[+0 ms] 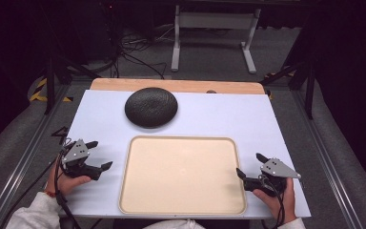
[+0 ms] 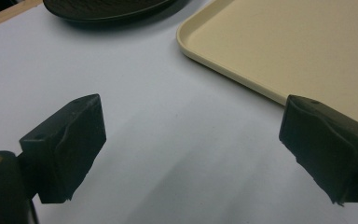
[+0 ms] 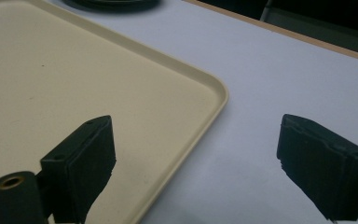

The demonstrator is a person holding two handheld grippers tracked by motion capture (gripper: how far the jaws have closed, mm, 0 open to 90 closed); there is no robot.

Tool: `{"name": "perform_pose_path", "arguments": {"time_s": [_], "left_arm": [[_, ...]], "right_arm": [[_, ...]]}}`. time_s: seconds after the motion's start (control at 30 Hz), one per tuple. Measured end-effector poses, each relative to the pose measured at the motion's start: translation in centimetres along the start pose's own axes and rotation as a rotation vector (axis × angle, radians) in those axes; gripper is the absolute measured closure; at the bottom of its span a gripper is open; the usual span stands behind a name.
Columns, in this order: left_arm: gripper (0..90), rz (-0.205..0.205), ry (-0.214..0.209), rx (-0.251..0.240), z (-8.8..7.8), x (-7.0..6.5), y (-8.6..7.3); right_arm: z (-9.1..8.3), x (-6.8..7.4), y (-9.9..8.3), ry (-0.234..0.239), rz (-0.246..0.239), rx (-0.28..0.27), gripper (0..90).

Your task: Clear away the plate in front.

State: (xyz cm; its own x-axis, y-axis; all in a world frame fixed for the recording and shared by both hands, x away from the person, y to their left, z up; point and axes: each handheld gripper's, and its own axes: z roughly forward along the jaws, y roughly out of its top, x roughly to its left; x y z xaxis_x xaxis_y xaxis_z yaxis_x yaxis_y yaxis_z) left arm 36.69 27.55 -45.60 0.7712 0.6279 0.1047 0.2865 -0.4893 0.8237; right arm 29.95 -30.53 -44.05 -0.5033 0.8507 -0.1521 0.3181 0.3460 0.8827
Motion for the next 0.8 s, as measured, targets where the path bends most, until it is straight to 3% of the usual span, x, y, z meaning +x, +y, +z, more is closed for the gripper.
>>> {"name": "perform_pose_path", "arguments": {"time_s": [0.27,0.37,0.47,0.5,0.73,0.8], "left_arm": [[8.0,-0.009,-0.004,-0.002,-0.2,-0.1,0.0],[6.9,-0.021,-0.015,-0.034,-0.5,0.1,-0.1],[6.7,0.007,-0.006,-0.016,-0.5,0.6,0.5],[6.6,0.041,0.009,0.007,-0.5,0.8,1.0],[7.1,0.052,0.03,-0.011,-0.9,3.5,3.7],[7.1,0.078,0.051,0.003,-0.7,4.3,4.6]], "right_arm": [[-0.3,0.0,0.2,-0.008,0.006,-0.008,12.3],[-0.3,0.3,0.3,-0.006,-0.003,-0.01,12.3],[-0.1,0.3,0.3,0.001,0.0,-0.006,12.2],[-0.1,0.3,0.2,0.005,0.005,-0.003,12.2],[0.5,0.1,0.1,0.003,0.021,0.017,12.2],[0.6,0.1,0.0,0.008,0.02,0.025,12.4]]}}
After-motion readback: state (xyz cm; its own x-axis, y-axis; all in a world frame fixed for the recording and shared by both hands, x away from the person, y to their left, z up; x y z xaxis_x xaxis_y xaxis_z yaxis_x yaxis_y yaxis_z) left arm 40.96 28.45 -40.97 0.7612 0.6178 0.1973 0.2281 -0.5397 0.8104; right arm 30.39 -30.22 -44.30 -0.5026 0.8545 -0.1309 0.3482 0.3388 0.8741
